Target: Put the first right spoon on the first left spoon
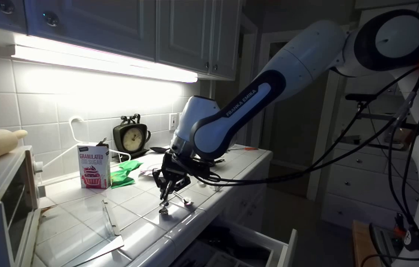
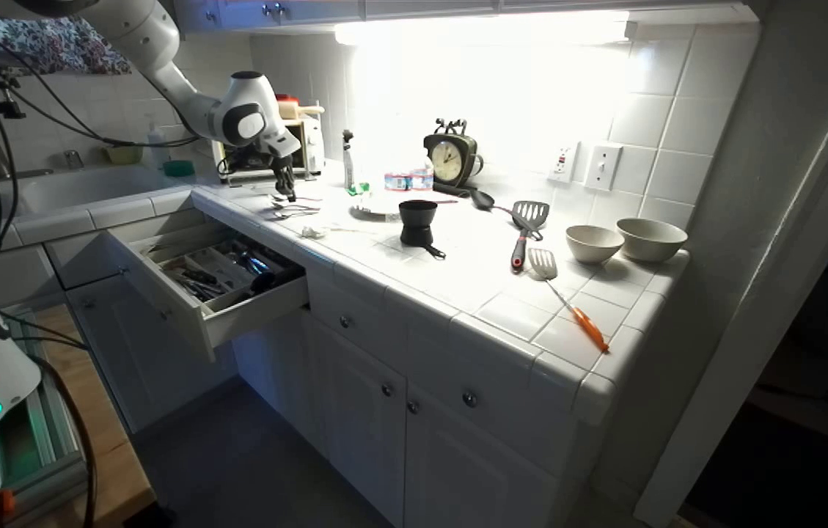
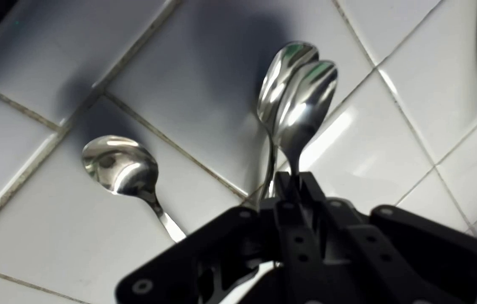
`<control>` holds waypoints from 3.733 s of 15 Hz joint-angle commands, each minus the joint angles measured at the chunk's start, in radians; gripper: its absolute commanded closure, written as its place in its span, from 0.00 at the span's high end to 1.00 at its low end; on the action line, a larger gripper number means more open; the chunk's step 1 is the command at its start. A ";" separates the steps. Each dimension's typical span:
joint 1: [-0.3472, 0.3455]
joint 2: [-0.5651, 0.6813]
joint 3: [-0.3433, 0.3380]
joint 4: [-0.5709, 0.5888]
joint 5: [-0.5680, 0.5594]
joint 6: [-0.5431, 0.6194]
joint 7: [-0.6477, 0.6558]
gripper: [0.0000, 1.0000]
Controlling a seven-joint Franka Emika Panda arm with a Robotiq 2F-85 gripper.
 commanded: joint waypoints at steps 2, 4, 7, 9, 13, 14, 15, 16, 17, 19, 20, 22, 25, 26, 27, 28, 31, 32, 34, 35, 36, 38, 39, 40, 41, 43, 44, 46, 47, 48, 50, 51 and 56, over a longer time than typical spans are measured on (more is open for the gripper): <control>0.028 -0.030 -0.021 -0.044 -0.019 0.007 0.034 0.02; 0.031 -0.029 -0.024 -0.047 -0.021 0.007 0.035 0.02; 0.037 -0.026 -0.030 -0.050 -0.023 0.007 0.038 0.02; 0.040 -0.022 -0.033 -0.048 -0.023 0.005 0.041 0.02; 0.042 -0.018 -0.038 -0.041 -0.022 0.001 0.048 0.02; 0.043 -0.016 -0.040 -0.039 -0.023 0.001 0.052 0.02; 0.044 -0.015 -0.041 -0.038 -0.024 0.000 0.054 0.02; 0.046 -0.015 -0.042 -0.038 -0.025 0.001 0.057 0.02; 0.047 -0.014 -0.043 -0.037 -0.026 0.001 0.059 0.02; 0.050 -0.013 -0.044 -0.037 -0.027 0.000 0.062 0.02; 0.051 -0.013 -0.044 -0.036 -0.028 0.000 0.064 0.02; 0.055 -0.010 -0.046 -0.034 -0.030 0.000 0.069 0.02; 0.059 -0.007 -0.050 -0.032 -0.035 -0.002 0.081 0.02; 0.061 -0.006 -0.052 -0.031 -0.036 -0.002 0.084 0.02; 0.062 -0.005 -0.053 -0.029 -0.037 -0.003 0.087 0.02; 0.063 -0.004 -0.054 -0.028 -0.037 -0.004 0.090 0.02; 0.063 -0.003 -0.057 -0.024 -0.037 -0.005 0.099 0.02; 0.064 -0.001 -0.059 -0.023 -0.039 -0.006 0.101 0.02; 0.066 0.000 -0.061 -0.021 -0.040 -0.006 0.106 0.02; 0.067 0.001 -0.062 -0.020 -0.041 -0.006 0.108 0.02; 0.068 0.002 -0.064 -0.018 -0.042 -0.006 0.111 0.02; 0.070 0.005 -0.065 -0.015 -0.043 -0.007 0.119 0.02; 0.071 0.006 -0.066 -0.013 -0.044 -0.008 0.124 0.02; 0.072 0.007 -0.067 -0.011 -0.046 -0.010 0.127 0.02; 0.073 0.008 -0.068 -0.010 -0.048 -0.010 0.131 0.02; 0.074 0.012 -0.069 -0.007 -0.052 -0.012 0.137 0.02; 0.075 0.014 -0.070 -0.004 -0.053 -0.013 0.141 0.02; 0.075 0.017 -0.070 0.000 -0.055 -0.015 0.146 0.02; 0.075 0.018 -0.070 0.002 -0.054 -0.016 0.149 0.02; 0.075 0.019 -0.071 0.003 -0.055 -0.017 0.151 0.02; 0.076 0.021 -0.071 0.006 -0.056 -0.018 0.159 0.02; 0.076 0.022 -0.072 0.007 -0.057 -0.019 0.163 0.02; 0.078 0.026 -0.074 0.013 -0.059 -0.022 0.172 0.02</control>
